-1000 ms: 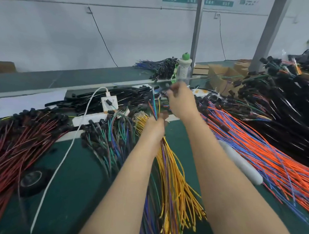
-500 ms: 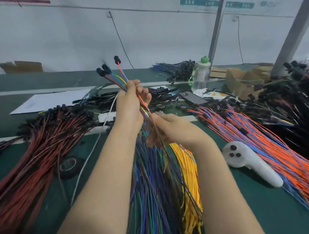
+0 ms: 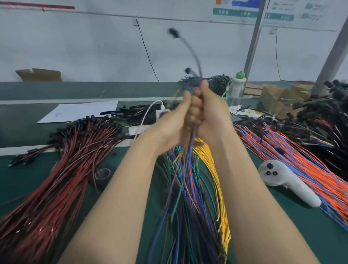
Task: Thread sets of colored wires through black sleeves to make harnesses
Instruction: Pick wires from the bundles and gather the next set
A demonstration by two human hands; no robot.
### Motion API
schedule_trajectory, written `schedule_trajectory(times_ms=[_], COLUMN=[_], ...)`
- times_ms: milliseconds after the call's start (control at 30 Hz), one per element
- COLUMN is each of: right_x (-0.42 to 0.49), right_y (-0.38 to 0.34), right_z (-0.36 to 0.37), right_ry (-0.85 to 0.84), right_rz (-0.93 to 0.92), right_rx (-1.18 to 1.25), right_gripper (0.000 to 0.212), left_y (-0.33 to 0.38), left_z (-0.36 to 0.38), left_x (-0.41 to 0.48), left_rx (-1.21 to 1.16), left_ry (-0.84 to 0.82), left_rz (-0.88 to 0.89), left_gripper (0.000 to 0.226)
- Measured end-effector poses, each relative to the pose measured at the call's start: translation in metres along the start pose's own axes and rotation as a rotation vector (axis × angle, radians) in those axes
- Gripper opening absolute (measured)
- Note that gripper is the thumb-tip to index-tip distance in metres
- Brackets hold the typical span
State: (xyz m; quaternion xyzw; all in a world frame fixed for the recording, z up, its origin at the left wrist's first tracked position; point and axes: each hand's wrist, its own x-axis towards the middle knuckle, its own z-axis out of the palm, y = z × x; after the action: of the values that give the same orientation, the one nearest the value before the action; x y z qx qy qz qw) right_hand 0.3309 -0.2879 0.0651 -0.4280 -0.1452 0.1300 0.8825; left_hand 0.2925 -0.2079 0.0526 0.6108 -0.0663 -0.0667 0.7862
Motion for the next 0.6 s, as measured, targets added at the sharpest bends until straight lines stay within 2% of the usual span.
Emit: schedule_trajectory(times_ms=[100,233,333,400,500,600], right_x=[0.011,0.011,0.004,0.001,0.003,0.005], right_y=[-0.016,-0.012,0.005,0.011,0.005,0.004], right_z=[-0.003,-0.019,-0.028,-0.032,-0.043,-0.051], right_ry=[0.084,0.075,-0.019,0.009,0.090,0.074], right_rz=[-0.091,-0.164,-0.039,0.030,-0.031,-0.046], right_rx=[0.171,0.354,0.427,0.405,0.447,0.516], right_gripper=[0.042,0.042,0.044,0.052,0.053,0.052], left_y=[-0.016,-0.024,-0.024,-0.027,-0.037,-0.044], left_z=[-0.002,-0.010,-0.010,-0.012,-0.019,-0.024], left_x=[-0.015,-0.021,-0.018,-0.017,-0.023,-0.025], left_rx=[0.187,0.420,0.632,0.730,0.632,0.560], left_ry=[-0.054,0.072,0.158,0.153,0.038,0.003], left_rz=[-0.043,0.063,0.158,0.157,-0.008,-0.033], left_gripper=[0.047,0.039,0.038,0.037,0.041,0.039])
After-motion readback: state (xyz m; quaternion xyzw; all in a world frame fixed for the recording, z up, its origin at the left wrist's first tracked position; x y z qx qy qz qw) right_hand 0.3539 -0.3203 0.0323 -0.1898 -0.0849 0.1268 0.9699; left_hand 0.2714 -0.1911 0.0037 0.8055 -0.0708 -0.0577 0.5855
